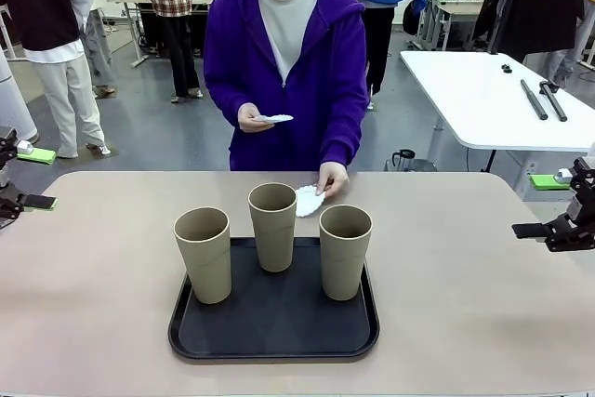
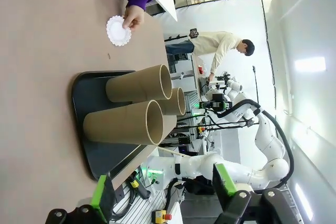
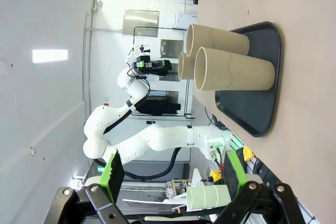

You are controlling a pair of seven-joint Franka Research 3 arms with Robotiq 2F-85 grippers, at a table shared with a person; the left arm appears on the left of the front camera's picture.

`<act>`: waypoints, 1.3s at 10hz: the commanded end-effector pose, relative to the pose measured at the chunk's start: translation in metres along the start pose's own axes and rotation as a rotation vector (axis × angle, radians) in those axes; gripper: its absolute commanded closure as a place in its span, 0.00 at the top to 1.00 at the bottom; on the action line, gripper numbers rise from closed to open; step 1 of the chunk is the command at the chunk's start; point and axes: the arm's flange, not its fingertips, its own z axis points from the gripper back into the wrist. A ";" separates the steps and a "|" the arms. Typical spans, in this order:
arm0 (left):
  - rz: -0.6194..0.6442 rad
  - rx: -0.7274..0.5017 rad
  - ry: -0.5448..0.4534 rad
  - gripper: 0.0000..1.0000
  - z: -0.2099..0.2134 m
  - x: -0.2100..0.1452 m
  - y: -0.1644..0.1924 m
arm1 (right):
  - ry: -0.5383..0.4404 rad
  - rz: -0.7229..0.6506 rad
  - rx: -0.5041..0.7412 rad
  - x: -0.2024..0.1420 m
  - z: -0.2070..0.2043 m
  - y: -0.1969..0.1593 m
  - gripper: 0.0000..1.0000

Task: Place coasters on the table and set cups on them.
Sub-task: Pick up one Reusable plastic cup and place it on a coaster set by the human.

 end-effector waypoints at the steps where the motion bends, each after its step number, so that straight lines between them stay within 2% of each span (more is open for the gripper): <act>1: -0.011 -0.008 -0.003 1.00 0.000 0.000 0.000 | 0.001 -0.001 0.006 0.000 0.000 0.001 1.00; 13: -0.011 -0.008 -0.003 1.00 0.000 0.000 0.000 | 0.001 -0.001 0.006 0.000 0.000 0.001 1.00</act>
